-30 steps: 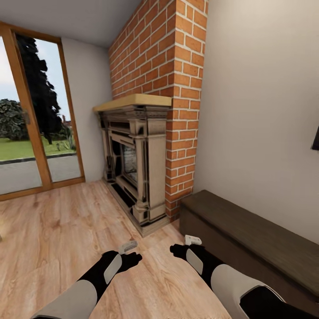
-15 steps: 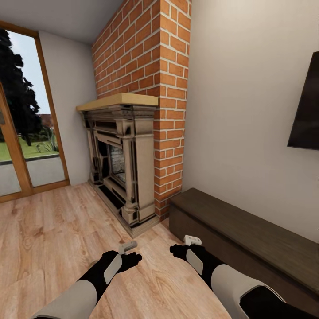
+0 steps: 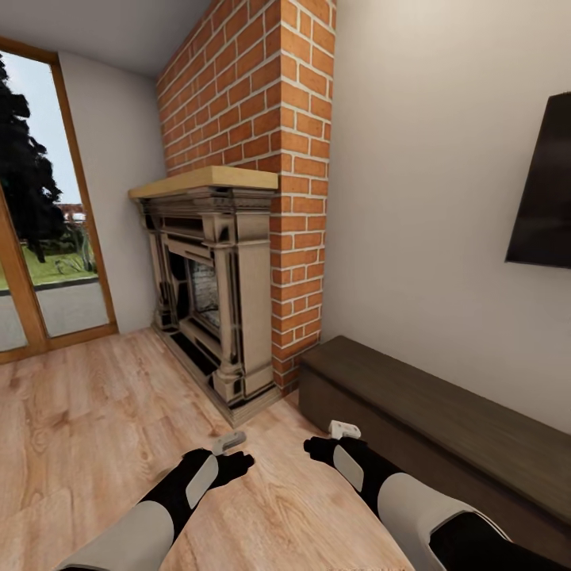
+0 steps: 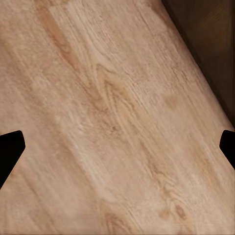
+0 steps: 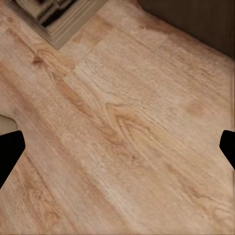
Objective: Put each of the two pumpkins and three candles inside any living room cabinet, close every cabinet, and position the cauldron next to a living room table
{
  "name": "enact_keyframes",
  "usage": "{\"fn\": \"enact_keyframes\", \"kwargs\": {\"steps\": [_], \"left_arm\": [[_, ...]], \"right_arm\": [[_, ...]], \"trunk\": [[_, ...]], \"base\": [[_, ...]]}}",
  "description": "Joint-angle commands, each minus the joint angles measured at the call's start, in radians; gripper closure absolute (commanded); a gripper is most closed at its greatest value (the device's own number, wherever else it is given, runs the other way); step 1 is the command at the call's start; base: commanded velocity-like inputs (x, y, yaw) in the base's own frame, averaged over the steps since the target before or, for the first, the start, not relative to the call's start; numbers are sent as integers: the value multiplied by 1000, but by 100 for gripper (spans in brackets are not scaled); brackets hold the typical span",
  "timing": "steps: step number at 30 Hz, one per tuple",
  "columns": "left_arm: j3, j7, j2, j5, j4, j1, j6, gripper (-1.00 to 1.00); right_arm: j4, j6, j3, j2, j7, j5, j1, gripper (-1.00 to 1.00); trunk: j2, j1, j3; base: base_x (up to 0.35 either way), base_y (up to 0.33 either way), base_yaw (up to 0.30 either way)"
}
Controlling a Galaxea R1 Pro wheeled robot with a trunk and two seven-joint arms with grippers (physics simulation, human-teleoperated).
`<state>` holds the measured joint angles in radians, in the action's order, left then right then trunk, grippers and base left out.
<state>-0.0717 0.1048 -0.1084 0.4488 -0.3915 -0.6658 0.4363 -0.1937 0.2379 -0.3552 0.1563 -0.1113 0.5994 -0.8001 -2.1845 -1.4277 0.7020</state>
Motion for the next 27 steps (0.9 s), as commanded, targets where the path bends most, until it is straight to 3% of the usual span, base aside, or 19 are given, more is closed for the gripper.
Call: {"fn": "enact_keyframes", "kwargs": {"steps": [1,8,27], "left_arm": [[-7,9,1,11,-3,0,4,-100],[-8,9,1,11,-3,0,4,-100],[-8,9,1,10,-3,0,4,-100]], "right_arm": [[-2,4,-8,-1,-7,9,-1,-100],[3,4,-8,-1,-5,11,-1,-100],[7,4,-8,-15,-4,11,-1,-100]], "trunk": [[-1,0,1],[-1,0,1],[-1,0,1]], "base": [[0,145,-264],[0,140,-288],[0,5,-294]]}}
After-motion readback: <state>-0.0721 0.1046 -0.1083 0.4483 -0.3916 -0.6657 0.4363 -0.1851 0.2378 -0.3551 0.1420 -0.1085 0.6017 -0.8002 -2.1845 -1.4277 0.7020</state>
